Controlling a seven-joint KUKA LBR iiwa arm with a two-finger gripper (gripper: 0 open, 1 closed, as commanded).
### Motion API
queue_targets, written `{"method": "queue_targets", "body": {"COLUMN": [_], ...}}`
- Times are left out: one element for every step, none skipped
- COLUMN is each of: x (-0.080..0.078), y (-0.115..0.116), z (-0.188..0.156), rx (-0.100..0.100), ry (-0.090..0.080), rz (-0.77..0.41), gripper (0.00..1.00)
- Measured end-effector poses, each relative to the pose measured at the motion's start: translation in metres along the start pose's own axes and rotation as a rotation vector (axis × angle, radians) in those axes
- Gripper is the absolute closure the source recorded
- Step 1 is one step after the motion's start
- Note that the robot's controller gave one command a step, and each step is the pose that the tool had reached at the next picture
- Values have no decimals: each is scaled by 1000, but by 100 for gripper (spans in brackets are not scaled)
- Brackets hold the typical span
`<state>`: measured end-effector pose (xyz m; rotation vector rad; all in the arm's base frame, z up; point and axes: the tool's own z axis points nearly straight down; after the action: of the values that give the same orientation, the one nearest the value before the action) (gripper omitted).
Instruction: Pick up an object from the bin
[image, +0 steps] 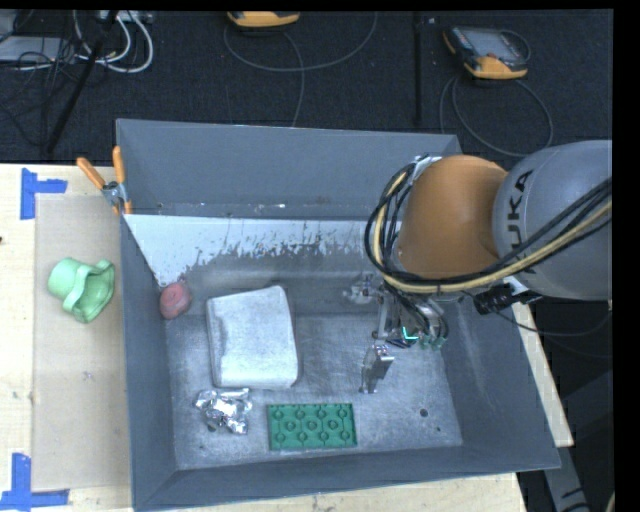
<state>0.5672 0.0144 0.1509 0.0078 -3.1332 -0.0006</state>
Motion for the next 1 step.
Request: {"method": "queue_targets", "body": {"x": [85], "y": [34], "z": [66], "rx": [1], "ry": [-32], "rz": [-180], "gripper": [0]}}
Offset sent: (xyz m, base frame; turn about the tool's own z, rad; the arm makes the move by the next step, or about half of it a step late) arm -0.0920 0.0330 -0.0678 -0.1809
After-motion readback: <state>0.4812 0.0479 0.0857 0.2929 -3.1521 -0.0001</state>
